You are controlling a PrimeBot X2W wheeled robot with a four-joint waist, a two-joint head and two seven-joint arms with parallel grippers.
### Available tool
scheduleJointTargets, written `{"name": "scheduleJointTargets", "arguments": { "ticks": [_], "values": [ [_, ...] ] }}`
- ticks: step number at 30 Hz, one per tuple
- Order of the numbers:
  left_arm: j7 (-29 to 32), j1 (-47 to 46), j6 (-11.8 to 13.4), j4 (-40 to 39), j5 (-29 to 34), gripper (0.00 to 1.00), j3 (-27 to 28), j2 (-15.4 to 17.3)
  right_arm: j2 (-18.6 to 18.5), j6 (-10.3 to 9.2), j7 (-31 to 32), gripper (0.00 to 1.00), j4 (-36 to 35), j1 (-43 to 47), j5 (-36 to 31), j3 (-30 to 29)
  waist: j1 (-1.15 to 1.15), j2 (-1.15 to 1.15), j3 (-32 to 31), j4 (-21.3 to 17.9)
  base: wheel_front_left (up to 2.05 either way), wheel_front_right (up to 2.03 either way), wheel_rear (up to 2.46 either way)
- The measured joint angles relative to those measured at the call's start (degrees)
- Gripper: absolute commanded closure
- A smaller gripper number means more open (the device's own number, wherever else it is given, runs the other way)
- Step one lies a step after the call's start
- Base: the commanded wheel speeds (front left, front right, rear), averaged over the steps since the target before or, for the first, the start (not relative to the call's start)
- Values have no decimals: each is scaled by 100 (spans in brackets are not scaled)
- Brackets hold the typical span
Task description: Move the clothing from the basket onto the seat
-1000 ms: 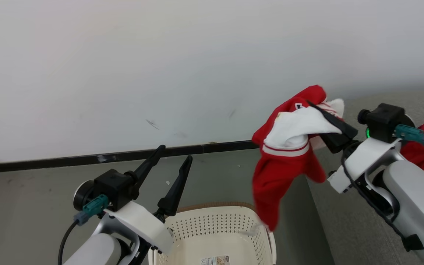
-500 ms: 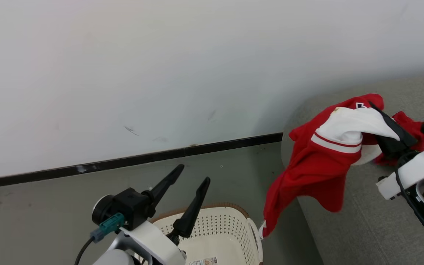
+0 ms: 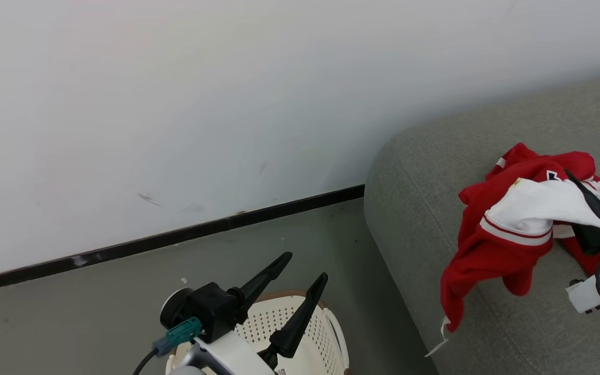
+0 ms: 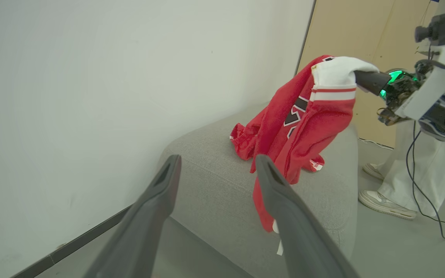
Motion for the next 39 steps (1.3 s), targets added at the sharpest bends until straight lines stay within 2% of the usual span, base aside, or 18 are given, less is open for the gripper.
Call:
{"name": "scheduleJointTargets", "arguments": {
  "ticks": [10,17,21,28,34,39],
  "values": [
    [-115,0,0,69,26,0,-31,-102,112,0,0,100,-279,426,-96,-311,0,0,28,-411,0,0,0],
    [-165,0,16,70,73,0,-23,-121,125,0,0,100,-421,332,-65,32,0,0,111,-603,0,0,0],
    [-177,-1,86,40,108,0,-5,-118,-57,0,0,100,-405,-217,26,122,0,0,210,-656,0,0,0],
    [-176,-14,174,-57,258,0,56,-63,-402,0,33,100,-186,-1332,187,-92,0,0,398,-687,0,0,0],
    [-167,-75,285,-221,382,0,123,27,-662,0,215,100,335,-2275,400,-327,0,0,617,-674,0,0,0],
    [-142,-239,369,-349,478,0,163,51,-907,0,439,100,914,-2699,441,-445,0,0,816,-631,0,0,0]
  ]
}}
